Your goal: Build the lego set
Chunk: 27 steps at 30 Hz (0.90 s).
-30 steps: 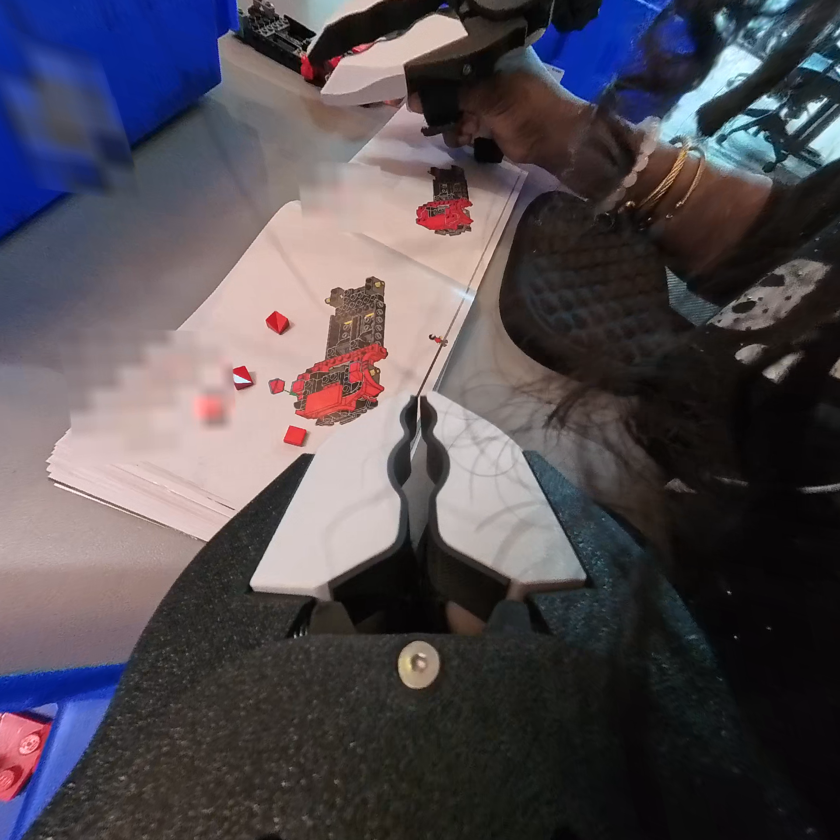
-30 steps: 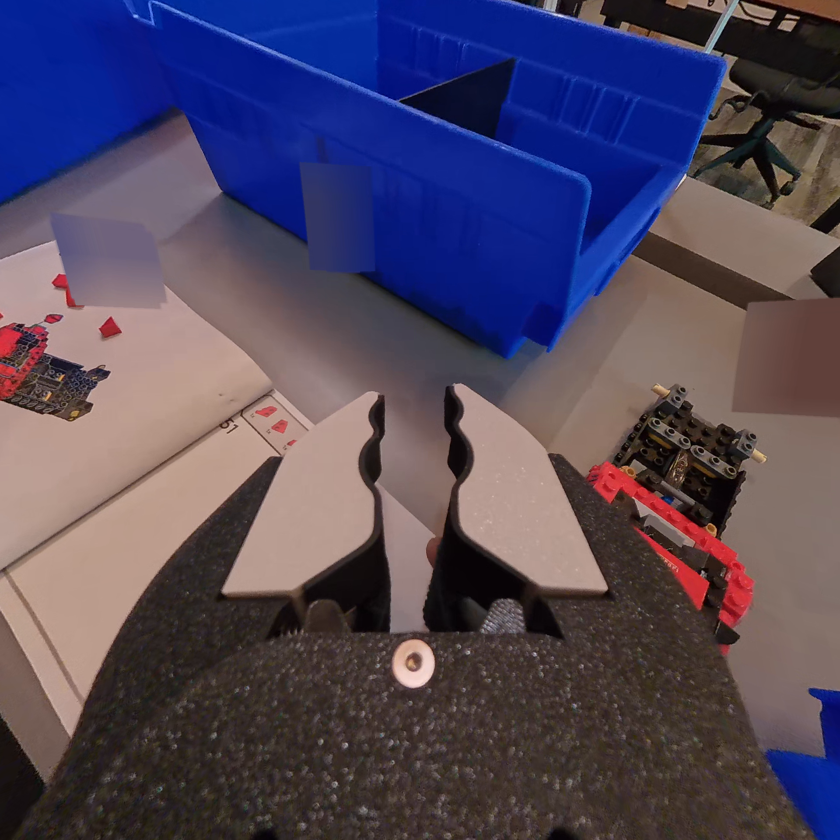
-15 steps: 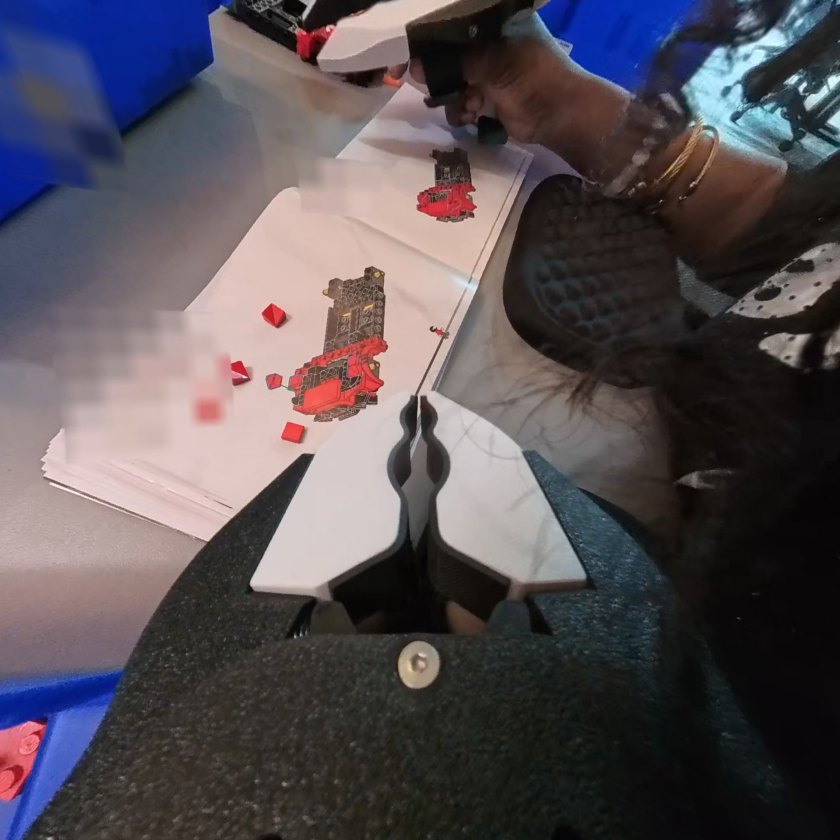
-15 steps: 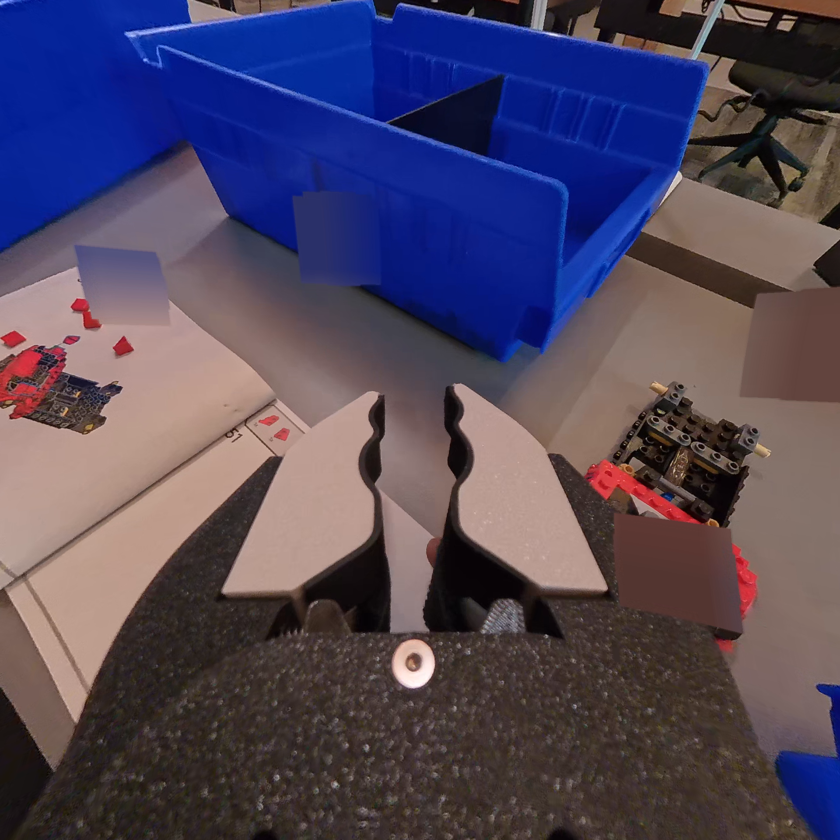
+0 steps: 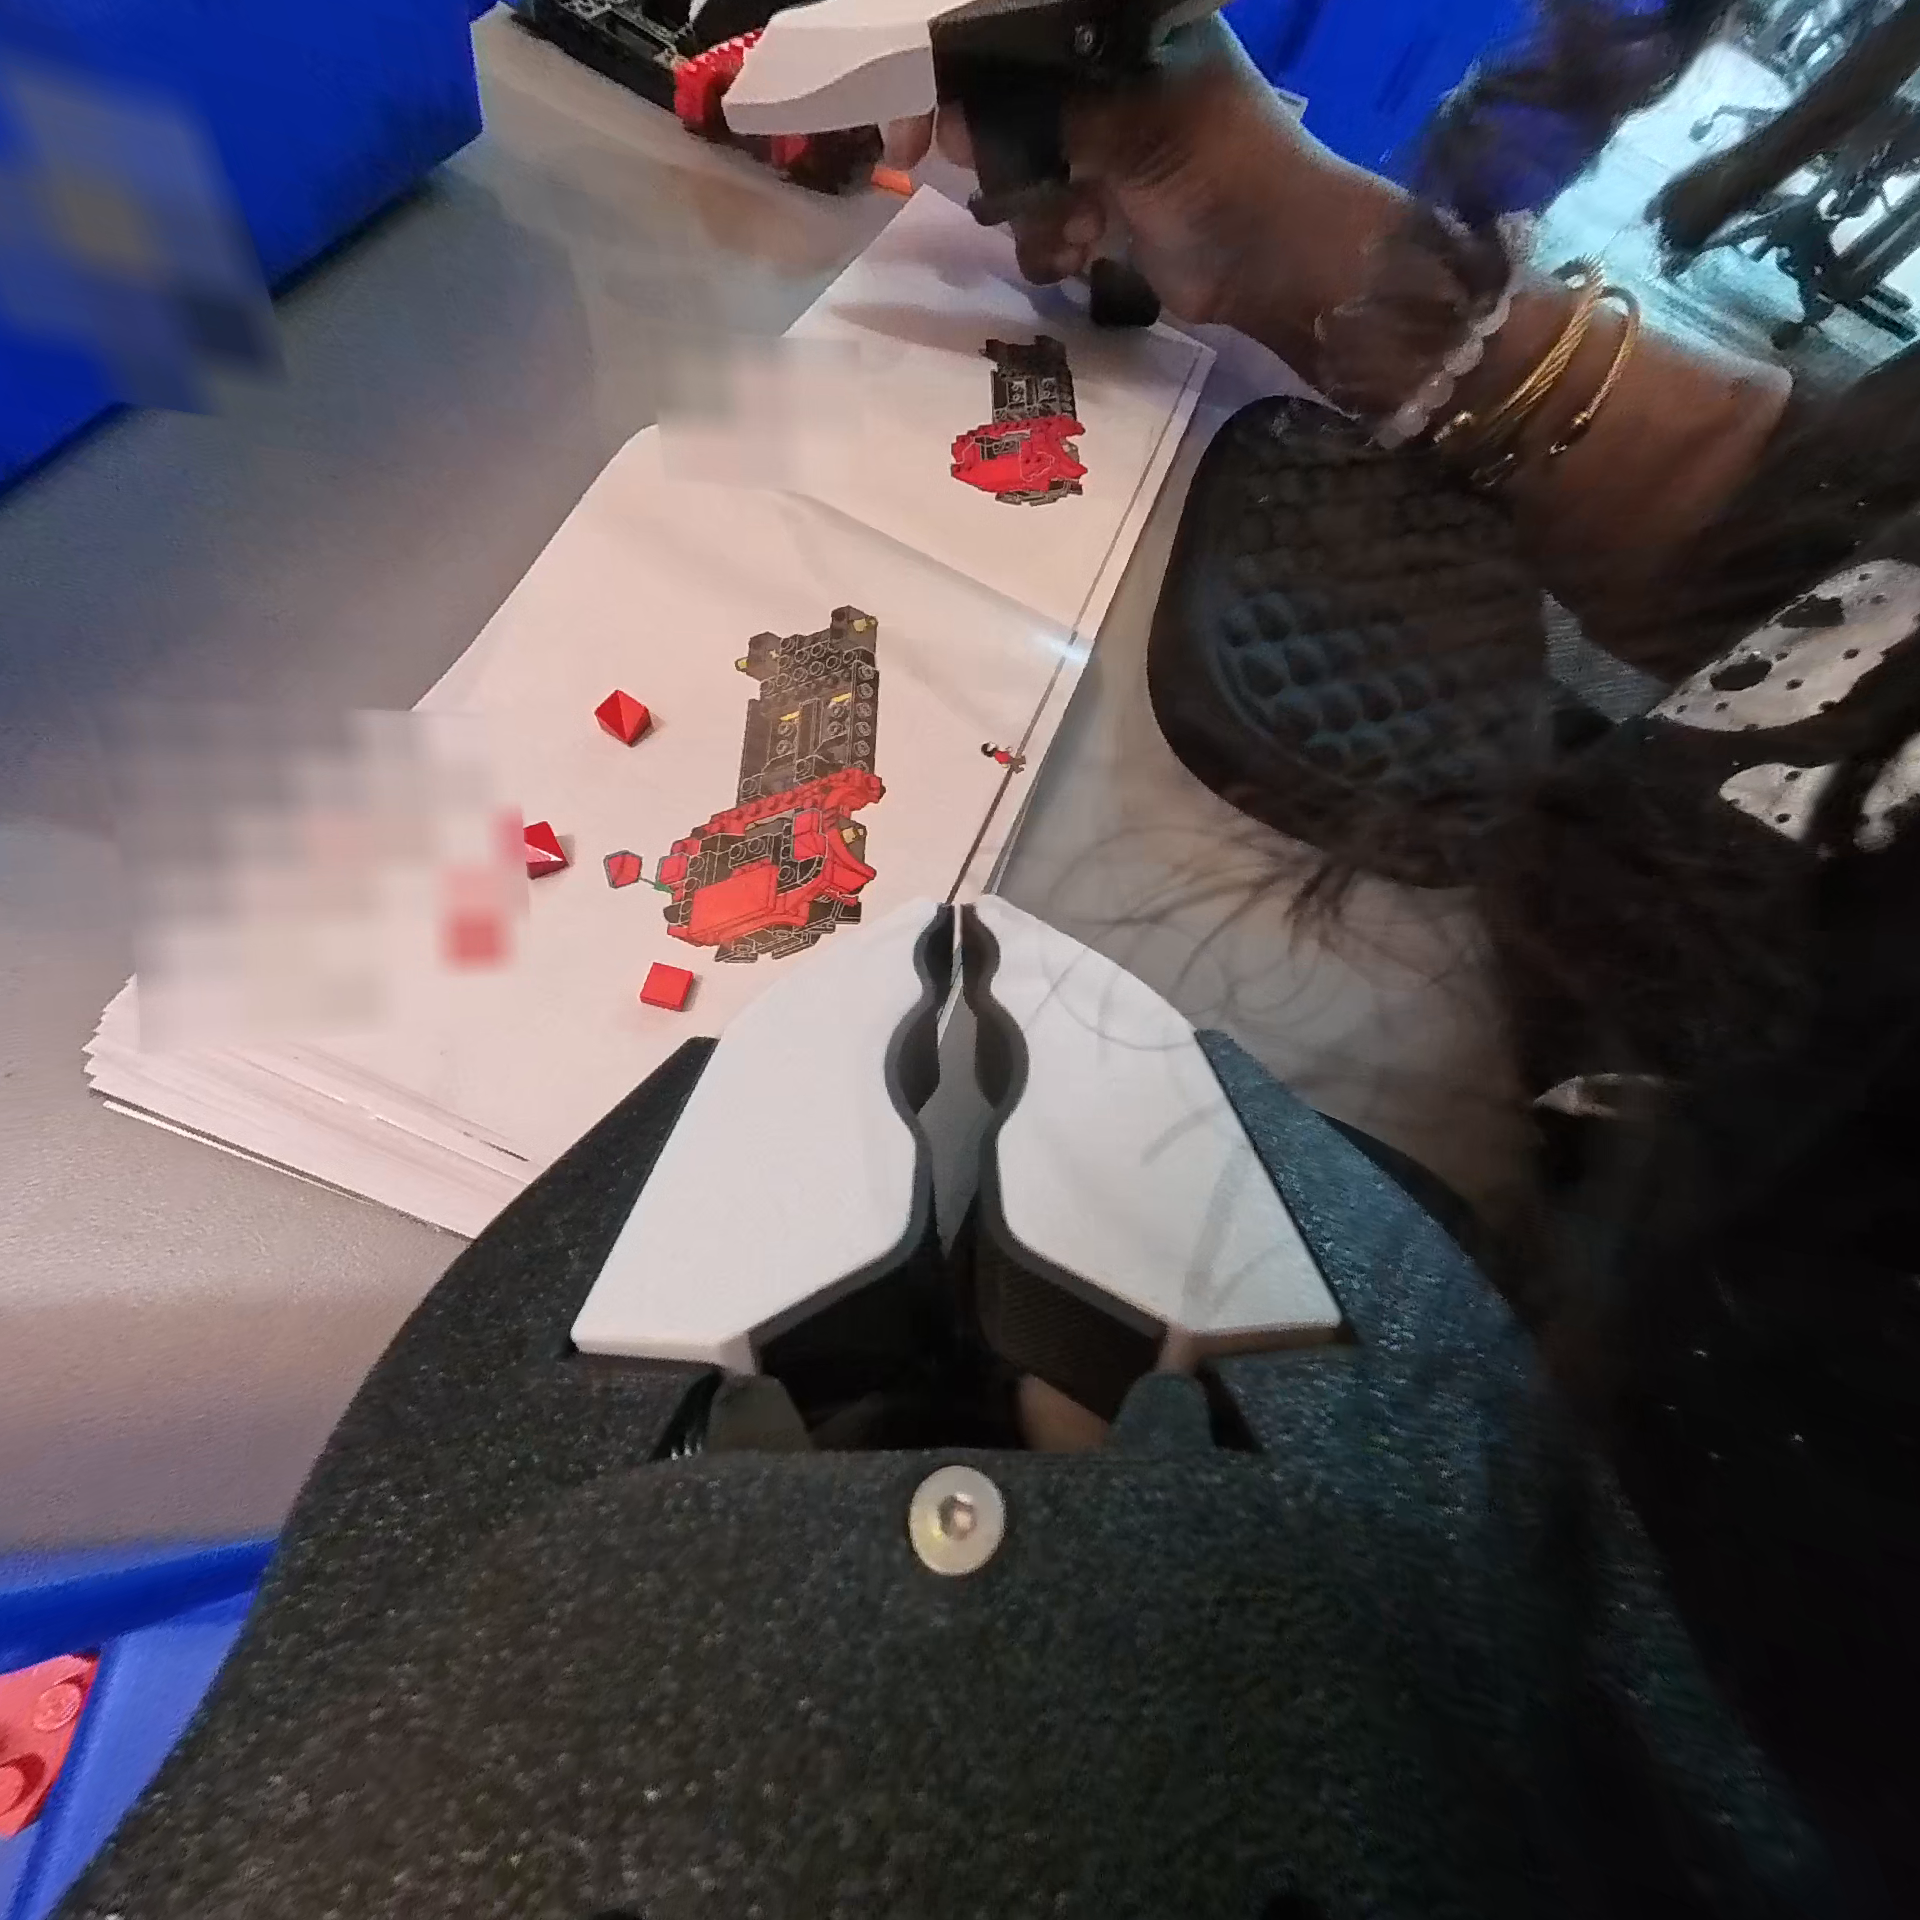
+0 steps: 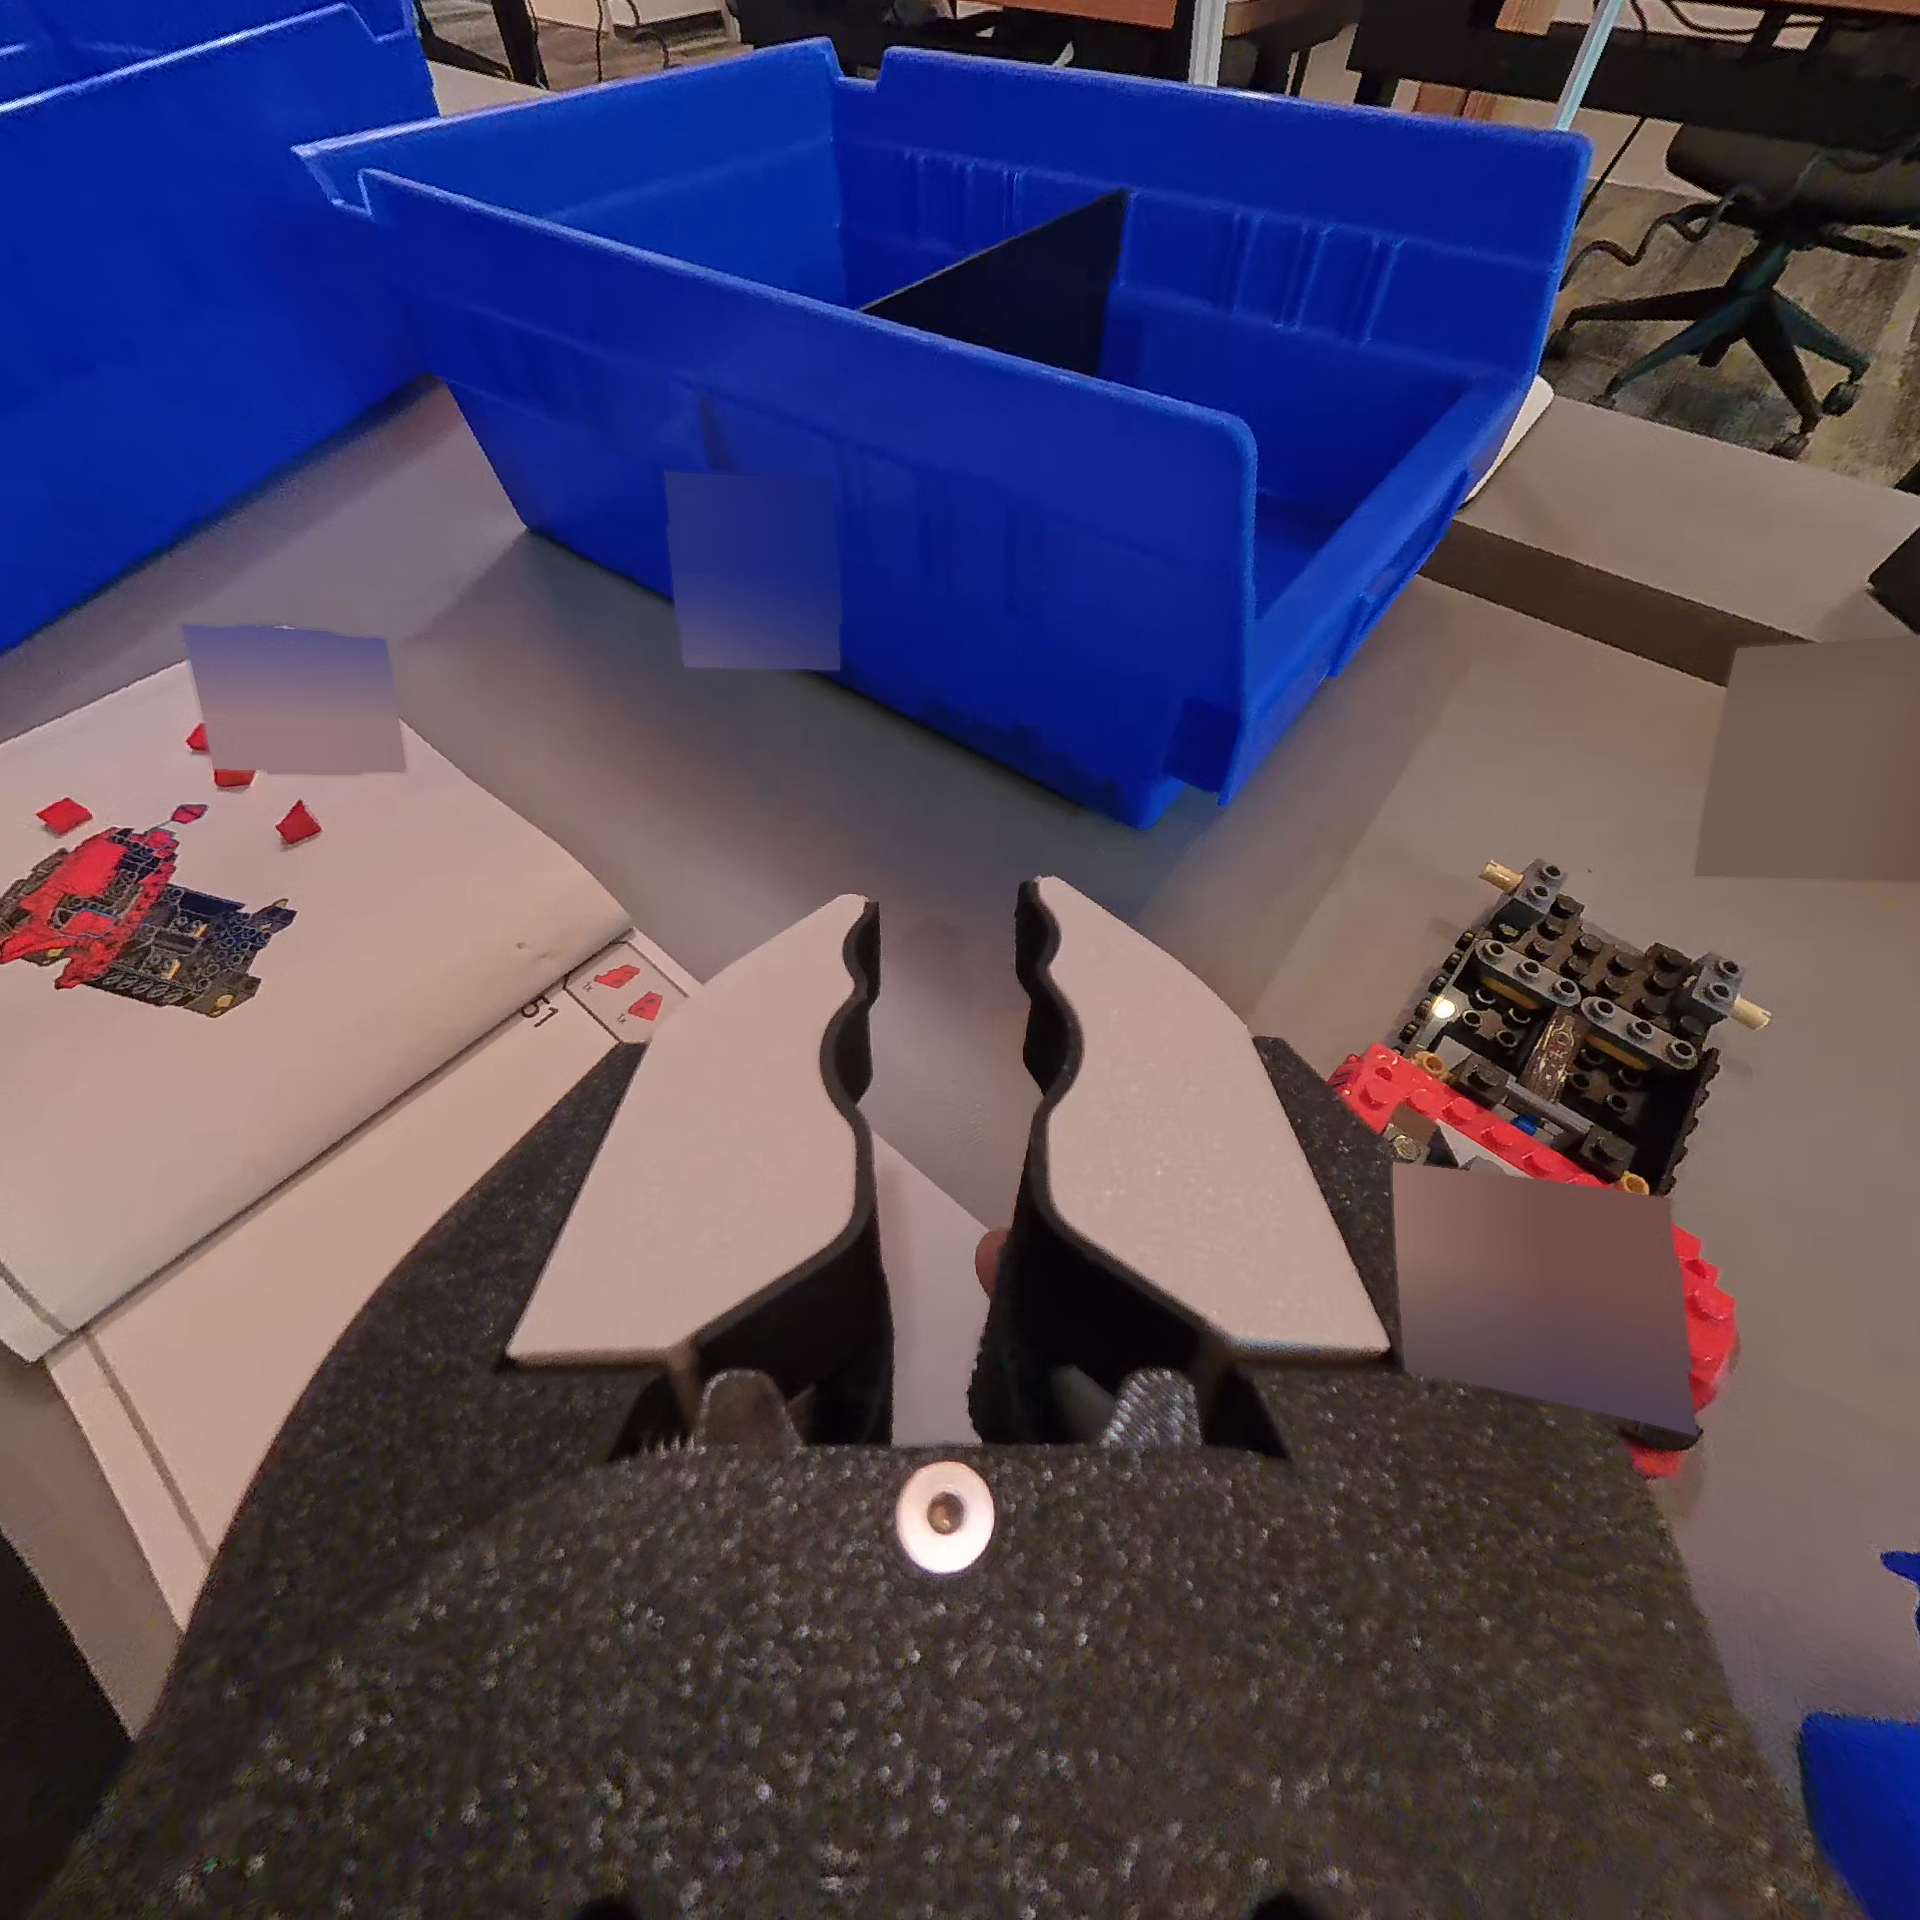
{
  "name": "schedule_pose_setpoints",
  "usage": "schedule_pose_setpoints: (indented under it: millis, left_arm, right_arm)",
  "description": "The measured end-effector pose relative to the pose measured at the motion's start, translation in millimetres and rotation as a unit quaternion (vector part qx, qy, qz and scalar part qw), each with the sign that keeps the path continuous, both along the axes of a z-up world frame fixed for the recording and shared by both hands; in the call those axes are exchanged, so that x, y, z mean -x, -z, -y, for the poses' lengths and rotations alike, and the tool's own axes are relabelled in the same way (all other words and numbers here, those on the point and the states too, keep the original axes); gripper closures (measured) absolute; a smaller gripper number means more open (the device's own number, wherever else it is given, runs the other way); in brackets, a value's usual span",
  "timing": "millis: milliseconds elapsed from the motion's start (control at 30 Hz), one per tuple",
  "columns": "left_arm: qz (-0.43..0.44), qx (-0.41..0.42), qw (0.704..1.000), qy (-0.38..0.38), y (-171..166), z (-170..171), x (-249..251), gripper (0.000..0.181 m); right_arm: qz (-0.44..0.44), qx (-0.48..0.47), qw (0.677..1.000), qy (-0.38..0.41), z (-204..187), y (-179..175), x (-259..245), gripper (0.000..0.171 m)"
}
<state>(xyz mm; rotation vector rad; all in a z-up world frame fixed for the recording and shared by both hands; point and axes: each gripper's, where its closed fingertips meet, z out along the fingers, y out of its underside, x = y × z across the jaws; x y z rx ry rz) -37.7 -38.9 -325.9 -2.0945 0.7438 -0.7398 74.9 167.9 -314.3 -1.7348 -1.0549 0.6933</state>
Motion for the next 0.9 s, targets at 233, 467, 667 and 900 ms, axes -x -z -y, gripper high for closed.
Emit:
schedule_pose_setpoints:
  millis: [233,467,667,900]
  left_arm:
    - [0.001,0.001,1.000,0.000,0.0,0.0,0.0,0.181]
    - [0.001,0.003,1.000,0.001,0.6,0.1,0.0,0.181]
    - [0.003,0.009,1.000,0.002,0.8,0.1,0.0,0.181]
    - [-0.010,0.016,1.000,0.006,4.6,0.8,-1.1,0.181]
  right_arm:
    - [-0.002,0.003,1.000,0.001,-0.8,0.0,-0.1,0.146]
    - [-0.004,0.005,1.000,0.000,-1.1,-0.4,-0.3,0.146]
    - [-0.001,-0.034,0.993,0.113,-26.1,-12.3,-35.2,0.133]
    - [0.139,0.024,0.963,0.229,-42.3,17.6,-79.1,0.094]
